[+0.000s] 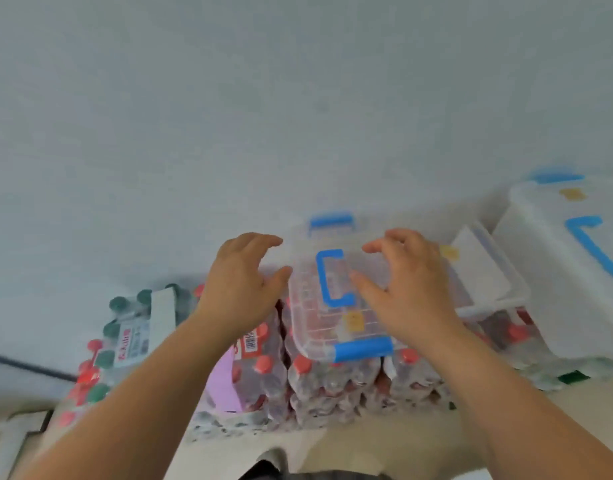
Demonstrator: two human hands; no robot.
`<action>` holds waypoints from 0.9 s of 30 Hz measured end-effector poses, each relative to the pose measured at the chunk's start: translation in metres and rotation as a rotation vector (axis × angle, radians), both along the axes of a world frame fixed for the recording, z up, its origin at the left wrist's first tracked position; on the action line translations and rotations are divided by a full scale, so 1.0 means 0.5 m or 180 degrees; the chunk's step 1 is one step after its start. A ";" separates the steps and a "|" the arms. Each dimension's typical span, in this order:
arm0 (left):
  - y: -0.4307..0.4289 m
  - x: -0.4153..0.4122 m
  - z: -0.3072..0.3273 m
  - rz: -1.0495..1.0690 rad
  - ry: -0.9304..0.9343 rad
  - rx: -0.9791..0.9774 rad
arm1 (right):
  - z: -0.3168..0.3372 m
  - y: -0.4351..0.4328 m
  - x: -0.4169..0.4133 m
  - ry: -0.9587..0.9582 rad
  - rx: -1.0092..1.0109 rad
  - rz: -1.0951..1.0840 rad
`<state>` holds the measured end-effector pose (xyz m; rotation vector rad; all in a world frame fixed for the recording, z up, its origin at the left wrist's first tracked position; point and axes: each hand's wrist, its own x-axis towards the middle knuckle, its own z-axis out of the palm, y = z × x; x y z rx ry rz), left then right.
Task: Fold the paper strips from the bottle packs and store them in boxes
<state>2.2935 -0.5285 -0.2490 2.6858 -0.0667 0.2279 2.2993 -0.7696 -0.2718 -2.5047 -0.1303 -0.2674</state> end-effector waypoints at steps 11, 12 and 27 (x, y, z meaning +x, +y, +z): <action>0.464 -0.111 -0.094 0.0592 0.0230 -0.0053 | -0.044 0.475 -0.012 0.0293 -0.0463 0.0963; 0.489 -0.109 -0.107 0.0547 0.0335 -0.0031 | -0.060 0.504 -0.009 0.0455 -0.0512 0.0990; 0.595 0.052 -0.268 0.0135 0.1325 0.0367 | -0.195 0.701 0.051 0.1508 -0.1066 0.1212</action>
